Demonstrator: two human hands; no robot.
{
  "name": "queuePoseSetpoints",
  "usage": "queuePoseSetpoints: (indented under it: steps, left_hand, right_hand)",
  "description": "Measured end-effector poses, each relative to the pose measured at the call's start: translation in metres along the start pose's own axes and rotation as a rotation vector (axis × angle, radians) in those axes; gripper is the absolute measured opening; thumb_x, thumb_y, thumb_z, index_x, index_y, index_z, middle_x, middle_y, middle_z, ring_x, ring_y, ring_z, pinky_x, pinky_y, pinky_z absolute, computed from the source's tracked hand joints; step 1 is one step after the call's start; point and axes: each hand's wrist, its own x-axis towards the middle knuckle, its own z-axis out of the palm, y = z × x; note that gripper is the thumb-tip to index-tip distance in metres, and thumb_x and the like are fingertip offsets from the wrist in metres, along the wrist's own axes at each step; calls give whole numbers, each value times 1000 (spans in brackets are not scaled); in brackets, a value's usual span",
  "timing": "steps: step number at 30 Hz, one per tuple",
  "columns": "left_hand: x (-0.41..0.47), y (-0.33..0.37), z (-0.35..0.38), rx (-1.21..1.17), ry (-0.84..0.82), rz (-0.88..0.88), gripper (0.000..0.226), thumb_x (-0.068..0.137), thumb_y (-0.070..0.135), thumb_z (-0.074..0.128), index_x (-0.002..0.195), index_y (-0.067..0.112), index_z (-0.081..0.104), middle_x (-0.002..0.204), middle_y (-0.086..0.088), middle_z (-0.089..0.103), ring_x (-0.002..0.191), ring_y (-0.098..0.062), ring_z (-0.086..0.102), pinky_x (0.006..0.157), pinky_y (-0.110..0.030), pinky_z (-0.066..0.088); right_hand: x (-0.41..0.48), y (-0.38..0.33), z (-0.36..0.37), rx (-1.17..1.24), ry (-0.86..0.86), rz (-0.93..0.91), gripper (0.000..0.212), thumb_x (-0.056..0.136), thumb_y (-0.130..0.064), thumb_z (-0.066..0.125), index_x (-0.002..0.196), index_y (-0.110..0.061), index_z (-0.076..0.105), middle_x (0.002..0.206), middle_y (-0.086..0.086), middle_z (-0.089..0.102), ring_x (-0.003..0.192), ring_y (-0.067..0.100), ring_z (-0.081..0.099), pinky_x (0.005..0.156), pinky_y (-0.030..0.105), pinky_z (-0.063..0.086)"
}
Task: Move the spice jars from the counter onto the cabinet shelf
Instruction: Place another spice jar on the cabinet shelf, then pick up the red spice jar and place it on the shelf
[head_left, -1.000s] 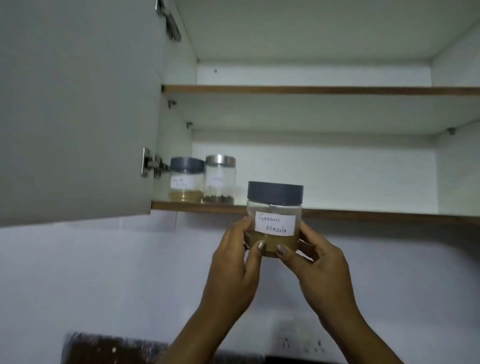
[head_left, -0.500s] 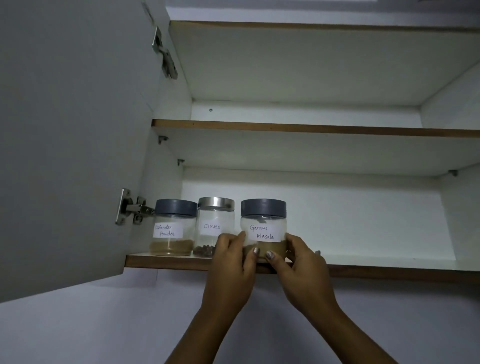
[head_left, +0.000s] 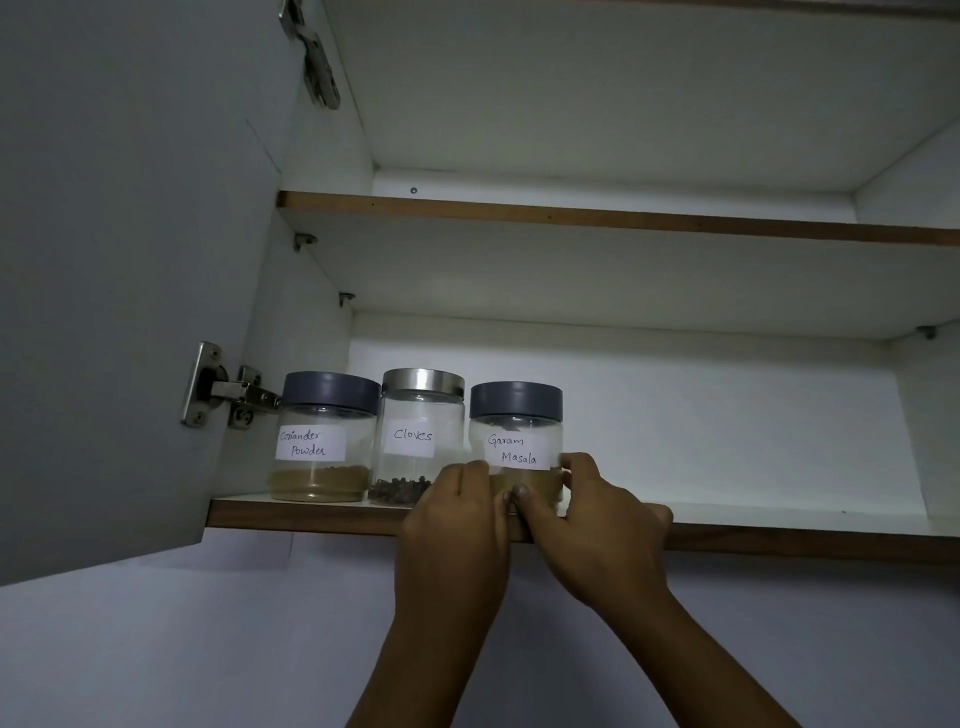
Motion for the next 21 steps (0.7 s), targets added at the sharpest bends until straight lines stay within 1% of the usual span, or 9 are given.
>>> queuePoseSetpoints:
  steps: [3,6,9,11,14,16,17,19,21]
  left_hand:
    - [-3,3,-2,-20,-31,-45,36,67,11,79,98,-1,64,83,-14,64,58,-21,64,43,-23,49]
    - [-5,7,-5,-24,-93,-58,43,67,7,80,104,-4,61,87,-18,62,58,-23,63,42,-25,51]
    - [-7,10,-10,-51,-160,-59,42,66,-2,79,104,-5,61,92,-21,60,60,-25,62,44,-29,52]
    - [-10,13,-13,-97,-187,-41,41,68,-7,74,106,-6,59,98,-23,59,68,-28,62,52,-32,53]
    - [-23,22,-19,-171,-229,16,44,75,-6,66,118,-2,53,114,-19,55,97,-29,59,77,-32,53]
    - [-40,33,-21,-255,-320,16,57,81,0,59,134,6,39,136,-12,43,126,-25,42,99,-27,41]
    - [-50,39,-22,-290,-388,17,64,84,6,57,141,11,29,146,-8,32,138,-22,24,107,-24,29]
    - [-75,55,-24,-330,-526,2,74,89,17,55,147,18,9,156,3,8,142,-13,-12,112,-20,14]
    - [-96,72,-26,-357,-608,-16,78,90,23,53,147,21,0,156,9,0,135,-7,-25,111,-18,12]
  right_hand:
    - [-3,1,3,34,66,-26,70,84,-61,39,140,-22,23,124,-3,59,106,22,57,89,40,29]
    - [-6,3,2,92,80,-49,77,83,-60,42,144,-22,13,135,1,48,116,21,51,94,42,29]
    - [-8,6,-2,92,22,-59,80,84,-58,44,145,-21,10,139,4,44,123,20,44,99,42,28]
    - [-11,6,-9,125,-23,-82,79,85,-54,47,146,-20,10,141,4,41,127,19,39,103,40,25]
    - [-27,12,-21,169,-71,-206,74,87,-47,50,146,-21,14,147,-1,35,134,13,29,112,34,13]
    - [-46,22,-27,133,-135,-269,77,89,-48,47,148,-21,6,156,-3,16,143,8,7,116,33,-4]
    - [-57,29,-30,131,-163,-261,80,89,-49,45,148,-22,-1,158,-4,6,142,5,-5,115,33,-8]
    - [-84,50,-38,162,-204,-182,81,89,-51,45,146,-31,-10,155,-10,-9,138,4,-18,113,30,-8]
    - [-112,72,-49,146,-226,-136,78,89,-54,43,136,-45,-18,139,-27,-31,131,-1,-25,109,24,-5]
